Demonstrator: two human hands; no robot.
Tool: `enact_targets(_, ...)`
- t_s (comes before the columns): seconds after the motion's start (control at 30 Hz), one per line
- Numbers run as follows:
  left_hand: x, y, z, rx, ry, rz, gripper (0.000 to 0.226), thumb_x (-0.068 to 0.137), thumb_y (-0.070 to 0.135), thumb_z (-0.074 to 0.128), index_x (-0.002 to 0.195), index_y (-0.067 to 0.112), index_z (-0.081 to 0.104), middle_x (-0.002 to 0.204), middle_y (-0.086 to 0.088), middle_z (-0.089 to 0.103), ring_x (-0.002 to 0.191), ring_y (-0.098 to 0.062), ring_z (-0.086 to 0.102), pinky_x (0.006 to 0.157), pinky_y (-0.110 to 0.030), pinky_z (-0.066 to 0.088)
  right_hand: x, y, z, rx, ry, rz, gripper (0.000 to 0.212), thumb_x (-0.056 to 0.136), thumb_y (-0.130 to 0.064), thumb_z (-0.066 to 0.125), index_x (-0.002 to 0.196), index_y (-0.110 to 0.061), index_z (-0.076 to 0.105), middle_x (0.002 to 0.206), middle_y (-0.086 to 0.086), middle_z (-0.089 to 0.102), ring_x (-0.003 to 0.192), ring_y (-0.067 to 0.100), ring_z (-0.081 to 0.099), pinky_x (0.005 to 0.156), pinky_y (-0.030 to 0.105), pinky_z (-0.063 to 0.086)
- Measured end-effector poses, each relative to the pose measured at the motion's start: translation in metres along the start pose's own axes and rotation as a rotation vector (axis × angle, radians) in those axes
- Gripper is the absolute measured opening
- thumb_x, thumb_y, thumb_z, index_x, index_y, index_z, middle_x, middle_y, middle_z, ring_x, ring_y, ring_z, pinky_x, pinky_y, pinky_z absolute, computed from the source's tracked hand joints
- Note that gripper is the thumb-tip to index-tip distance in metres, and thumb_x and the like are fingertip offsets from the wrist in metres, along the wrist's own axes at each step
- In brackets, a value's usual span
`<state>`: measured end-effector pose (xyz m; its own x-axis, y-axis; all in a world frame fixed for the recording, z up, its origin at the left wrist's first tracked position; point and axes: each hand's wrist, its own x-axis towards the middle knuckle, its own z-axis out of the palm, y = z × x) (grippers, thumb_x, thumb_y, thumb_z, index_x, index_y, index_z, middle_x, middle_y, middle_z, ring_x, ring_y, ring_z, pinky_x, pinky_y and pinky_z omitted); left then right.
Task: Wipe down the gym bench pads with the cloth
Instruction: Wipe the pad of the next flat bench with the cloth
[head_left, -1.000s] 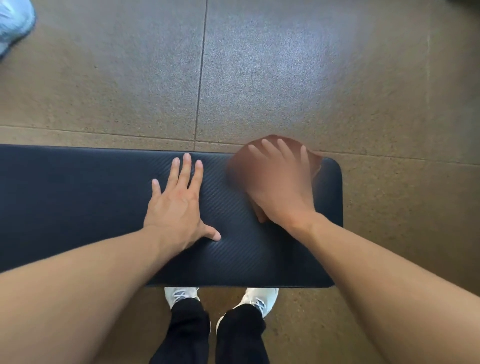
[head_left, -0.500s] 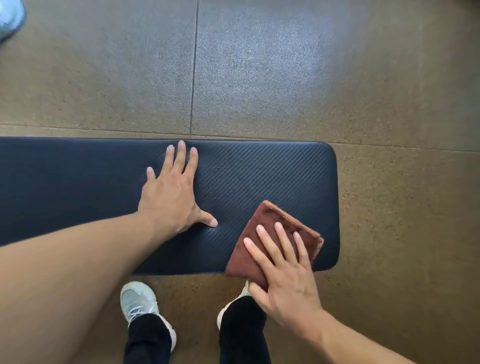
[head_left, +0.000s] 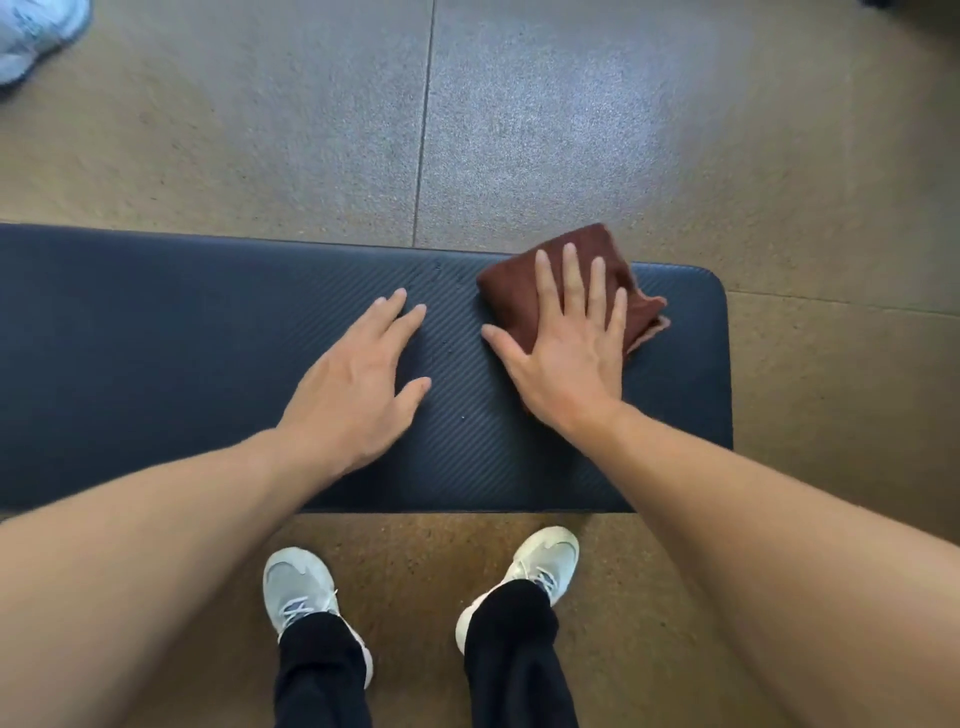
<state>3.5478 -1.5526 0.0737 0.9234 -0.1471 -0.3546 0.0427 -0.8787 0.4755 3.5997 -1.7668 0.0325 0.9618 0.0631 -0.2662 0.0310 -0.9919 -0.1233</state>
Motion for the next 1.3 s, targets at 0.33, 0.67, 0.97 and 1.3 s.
enact_targets(0.33, -0.029, 0.008, 0.013, -0.111, -0.142, 0.087, 0.059, 0.071, 0.048, 0.056, 0.127, 0.029, 0.063, 0.119, 0.013, 0.063, 0.114, -0.013, 0.051, 0.102, -0.042, 0.042, -0.088, 0.015, -0.008, 0.305, 0.128, 0.163, 0.071, 0.094, -0.053, 0.067, 0.153, -0.019, 0.047, 0.155, 0.002, 0.046, 0.146, 0.022, 0.036, 0.122, 0.047, 0.03)
enact_targets(0.67, -0.024, 0.033, 0.009, -0.523, -0.377, -0.18, 0.058, 0.072, 0.038, 0.087, 0.114, 0.04, 0.048, 0.112, 0.018, 0.068, 0.103, -0.006, 0.064, 0.096, -0.036, 0.048, -0.1, 0.001, -0.05, 0.955, 0.176, 0.194, 0.028, 0.1, -0.026, 0.068, 0.08, -0.017, 0.05, 0.07, -0.002, 0.056, 0.062, 0.006, 0.051, 0.06, 0.031, 0.045)
enact_targets(0.97, -0.035, 0.072, -0.006, -0.831, -0.766, -0.174, 0.024, 0.081, 0.039, 0.083, 0.098, 0.022, 0.08, 0.099, 0.009, 0.078, 0.095, -0.007, 0.072, 0.089, -0.025, 0.052, -0.056, 0.027, -0.123, 1.164, 0.213, 0.101, 0.017, 0.092, -0.025, 0.072, 0.093, -0.03, 0.056, 0.082, -0.017, 0.069, 0.08, 0.004, 0.064, 0.079, 0.031, 0.052)
enact_targets(1.3, -0.043, 0.088, 0.015, -0.637, -0.93, -0.48, 0.066, 0.099, 0.069, 0.034, 0.123, 0.01, 0.053, 0.082, -0.012, 0.078, 0.066, -0.027, 0.073, 0.058, -0.029, 0.055, 0.015, 0.056, -0.106, 0.453, 0.044, 0.071, 0.049, 0.091, -0.035, 0.078, 0.134, -0.026, 0.058, 0.147, 0.003, 0.057, 0.141, 0.025, 0.046, 0.116, 0.038, 0.034)
